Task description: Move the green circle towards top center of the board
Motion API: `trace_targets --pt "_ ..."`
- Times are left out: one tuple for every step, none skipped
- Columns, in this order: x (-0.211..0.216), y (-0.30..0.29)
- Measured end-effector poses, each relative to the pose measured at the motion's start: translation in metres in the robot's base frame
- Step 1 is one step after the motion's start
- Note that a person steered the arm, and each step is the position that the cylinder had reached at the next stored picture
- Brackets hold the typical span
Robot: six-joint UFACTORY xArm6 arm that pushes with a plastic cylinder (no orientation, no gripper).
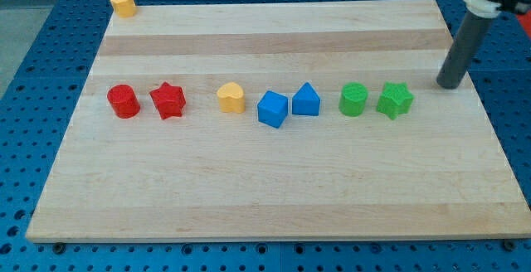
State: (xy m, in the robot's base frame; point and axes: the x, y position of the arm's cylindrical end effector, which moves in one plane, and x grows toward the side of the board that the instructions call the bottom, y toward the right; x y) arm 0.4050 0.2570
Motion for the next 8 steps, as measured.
trace_targets --pt "0.019 0.0" --pt "0.035 0.0" --pt "0.049 -0.008" --pt "0.054 -0.029" --pt "0.055 -0.054" --pt "0.055 -0.076" --pt "0.055 -0.092" --pt "0.055 -0.104"
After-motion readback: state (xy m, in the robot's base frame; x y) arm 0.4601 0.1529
